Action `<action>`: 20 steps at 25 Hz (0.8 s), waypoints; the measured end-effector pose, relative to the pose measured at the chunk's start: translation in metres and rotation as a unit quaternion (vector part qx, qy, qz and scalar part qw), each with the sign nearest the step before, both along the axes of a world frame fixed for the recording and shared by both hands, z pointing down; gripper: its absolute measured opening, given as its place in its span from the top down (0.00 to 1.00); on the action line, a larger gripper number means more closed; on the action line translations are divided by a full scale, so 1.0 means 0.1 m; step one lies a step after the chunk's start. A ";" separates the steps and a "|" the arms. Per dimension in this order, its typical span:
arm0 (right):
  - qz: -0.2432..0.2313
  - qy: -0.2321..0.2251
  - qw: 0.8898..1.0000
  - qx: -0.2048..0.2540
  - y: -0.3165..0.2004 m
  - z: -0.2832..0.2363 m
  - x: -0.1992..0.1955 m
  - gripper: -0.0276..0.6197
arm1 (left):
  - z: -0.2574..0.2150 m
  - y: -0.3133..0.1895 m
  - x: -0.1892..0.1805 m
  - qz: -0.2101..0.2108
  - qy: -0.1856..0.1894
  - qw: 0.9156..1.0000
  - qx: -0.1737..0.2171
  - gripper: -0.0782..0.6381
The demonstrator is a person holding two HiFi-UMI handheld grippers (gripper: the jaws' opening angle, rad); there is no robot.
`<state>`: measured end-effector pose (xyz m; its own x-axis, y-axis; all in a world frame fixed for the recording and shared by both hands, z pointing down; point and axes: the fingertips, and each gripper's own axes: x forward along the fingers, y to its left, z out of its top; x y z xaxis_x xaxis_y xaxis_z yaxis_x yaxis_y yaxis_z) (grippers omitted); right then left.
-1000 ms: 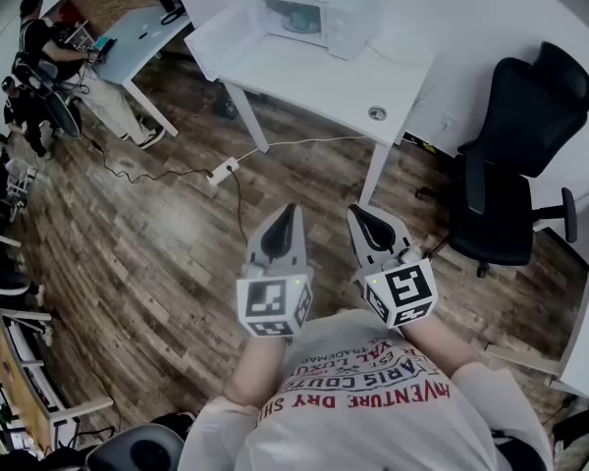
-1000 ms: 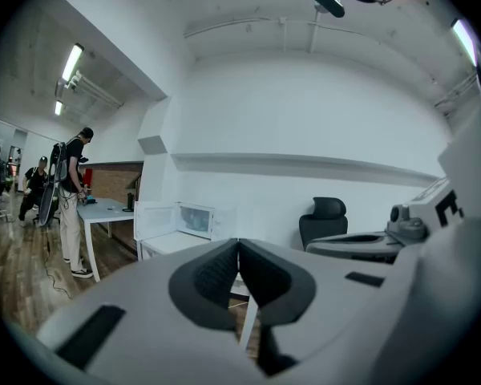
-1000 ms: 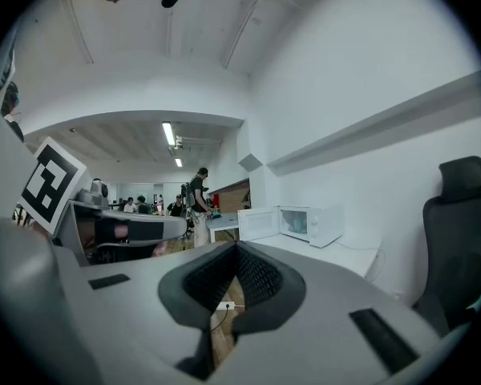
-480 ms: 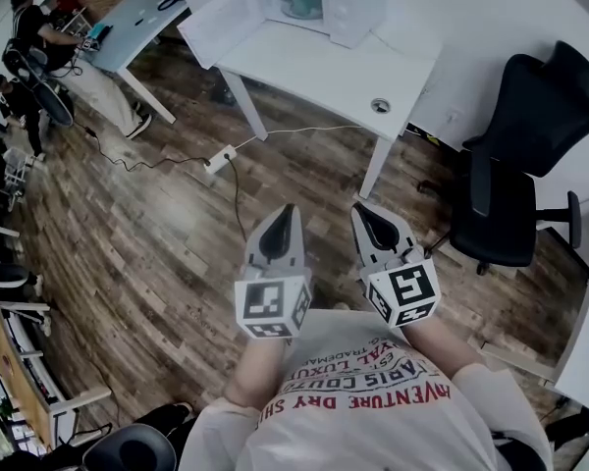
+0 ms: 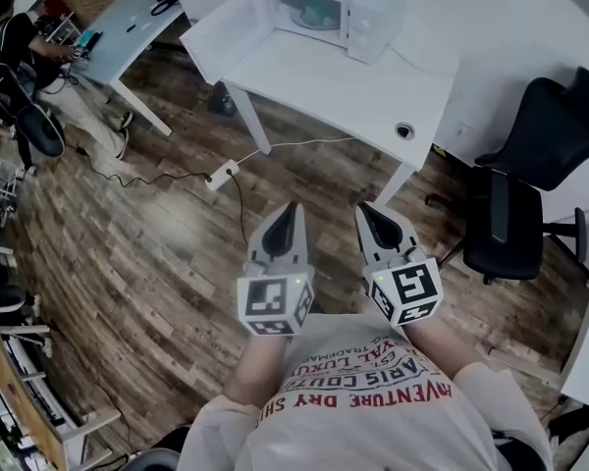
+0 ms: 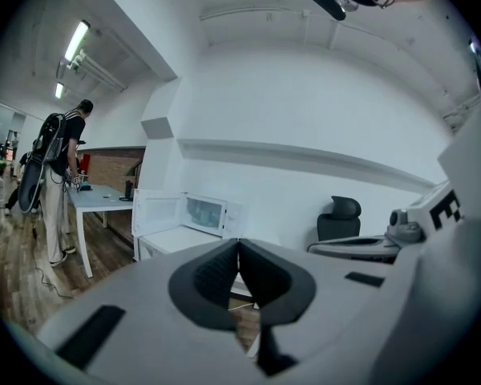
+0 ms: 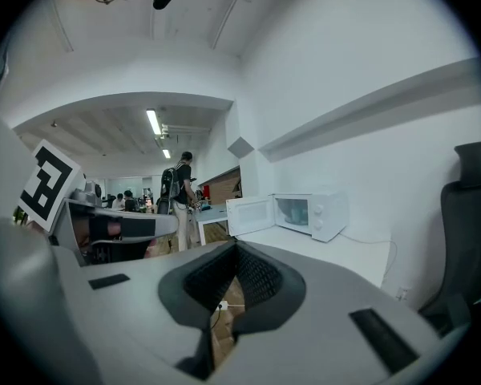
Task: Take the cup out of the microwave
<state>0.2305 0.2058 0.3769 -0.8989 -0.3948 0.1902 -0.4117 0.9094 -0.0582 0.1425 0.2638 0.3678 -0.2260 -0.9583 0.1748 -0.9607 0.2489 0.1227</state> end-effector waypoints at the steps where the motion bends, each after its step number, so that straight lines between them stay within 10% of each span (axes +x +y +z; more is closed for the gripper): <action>1: 0.001 0.000 1.000 0.000 -0.03 -0.01 -0.17 0.94 | -0.01 -0.04 -0.18 0.001 0.001 1.000 0.001 0.88; 10: 0.022 -0.010 1.000 0.002 -0.36 -0.12 -1.60 0.94 | -0.11 -0.35 -1.67 0.018 -0.006 1.000 0.002 0.88; 20: 0.029 0.008 1.000 -0.005 -0.76 0.03 -2.41 0.94 | 0.12 -0.71 -2.48 0.020 0.018 1.000 -0.004 0.88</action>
<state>-0.0103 0.1302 0.3802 -0.8715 -0.4435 0.2092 -0.4641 0.8837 -0.0602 -0.1056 0.1929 0.3793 -0.1812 -0.9649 0.1901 -0.9650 0.2118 0.1548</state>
